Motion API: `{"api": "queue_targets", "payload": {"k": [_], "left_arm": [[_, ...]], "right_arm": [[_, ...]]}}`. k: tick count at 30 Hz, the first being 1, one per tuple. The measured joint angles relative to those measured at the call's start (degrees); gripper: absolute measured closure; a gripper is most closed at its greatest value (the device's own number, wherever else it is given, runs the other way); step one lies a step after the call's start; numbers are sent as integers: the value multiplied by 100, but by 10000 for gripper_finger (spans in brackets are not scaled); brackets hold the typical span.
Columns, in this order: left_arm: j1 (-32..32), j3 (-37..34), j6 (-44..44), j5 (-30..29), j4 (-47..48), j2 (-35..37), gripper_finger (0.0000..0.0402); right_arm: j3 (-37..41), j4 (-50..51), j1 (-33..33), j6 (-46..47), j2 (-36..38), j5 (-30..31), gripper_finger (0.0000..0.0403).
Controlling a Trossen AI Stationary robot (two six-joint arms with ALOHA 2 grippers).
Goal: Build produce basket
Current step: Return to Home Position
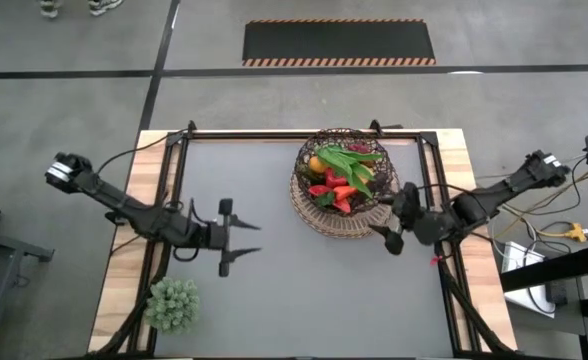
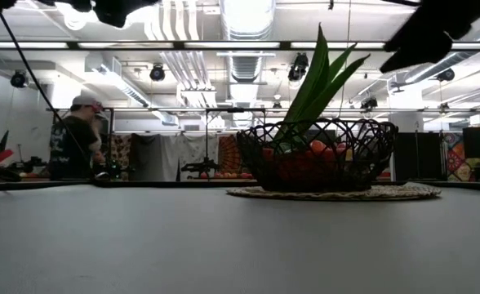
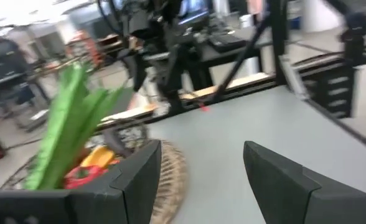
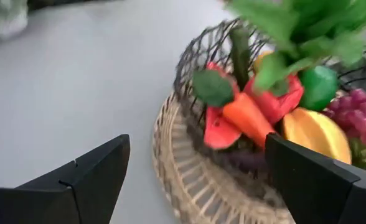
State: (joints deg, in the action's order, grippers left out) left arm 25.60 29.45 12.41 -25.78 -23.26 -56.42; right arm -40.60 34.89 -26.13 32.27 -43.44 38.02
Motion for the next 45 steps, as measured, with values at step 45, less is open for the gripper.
{"api": "queue_targets", "payload": {"k": [45], "left_arm": [[-698, -2717, 147, -150, -1383, 2749, 192]], "right_arm": [[3365, -6435, 2236, -5084, 1757, -3963, 72]]}}
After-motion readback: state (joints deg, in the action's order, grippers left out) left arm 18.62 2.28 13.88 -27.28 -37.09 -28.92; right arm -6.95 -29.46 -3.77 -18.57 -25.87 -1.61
